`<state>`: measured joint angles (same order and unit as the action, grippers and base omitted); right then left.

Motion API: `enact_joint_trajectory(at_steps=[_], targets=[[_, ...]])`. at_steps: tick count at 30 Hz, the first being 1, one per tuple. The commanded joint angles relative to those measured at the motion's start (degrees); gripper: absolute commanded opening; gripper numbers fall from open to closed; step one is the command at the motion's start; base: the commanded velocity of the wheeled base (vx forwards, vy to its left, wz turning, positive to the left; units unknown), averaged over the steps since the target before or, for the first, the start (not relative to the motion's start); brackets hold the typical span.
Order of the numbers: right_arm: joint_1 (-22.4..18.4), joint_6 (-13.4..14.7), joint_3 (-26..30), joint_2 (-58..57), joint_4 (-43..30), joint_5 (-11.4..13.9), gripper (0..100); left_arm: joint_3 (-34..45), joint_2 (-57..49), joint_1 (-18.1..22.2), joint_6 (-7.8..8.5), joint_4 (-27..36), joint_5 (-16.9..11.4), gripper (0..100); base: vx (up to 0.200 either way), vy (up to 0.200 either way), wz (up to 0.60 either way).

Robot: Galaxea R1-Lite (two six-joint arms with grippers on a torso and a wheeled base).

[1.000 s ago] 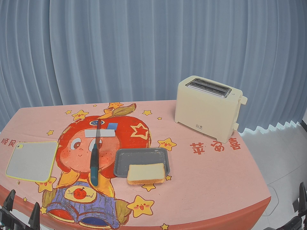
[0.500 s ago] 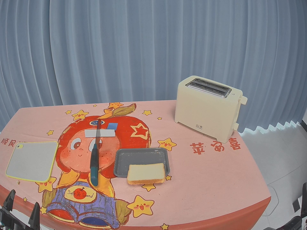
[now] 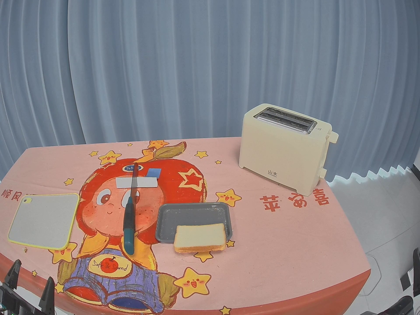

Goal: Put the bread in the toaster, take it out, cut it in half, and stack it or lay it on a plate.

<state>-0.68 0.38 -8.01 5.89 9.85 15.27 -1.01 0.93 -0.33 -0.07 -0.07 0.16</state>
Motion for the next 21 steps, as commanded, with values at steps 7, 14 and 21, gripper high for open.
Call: enact_joint_trajectory(at_steps=[7,14,21], targets=[[-2.92,0.15,-2.63,4.83,0.08,2.83,100,1.01,-0.14,-0.02,-0.01,-0.01,0.02,100,0.000,0.000,0.00],[-3.27,0.33,-4.65,6.42,0.08,5.03,100,1.01,-0.05,-0.02,-0.01,-0.01,0.02,100,0.000,0.000,0.00],[-2.92,0.50,-6.76,9.40,0.17,5.29,100,1.01,-0.14,-0.02,-0.01,-0.01,0.02,100,0.000,0.000,0.00]])
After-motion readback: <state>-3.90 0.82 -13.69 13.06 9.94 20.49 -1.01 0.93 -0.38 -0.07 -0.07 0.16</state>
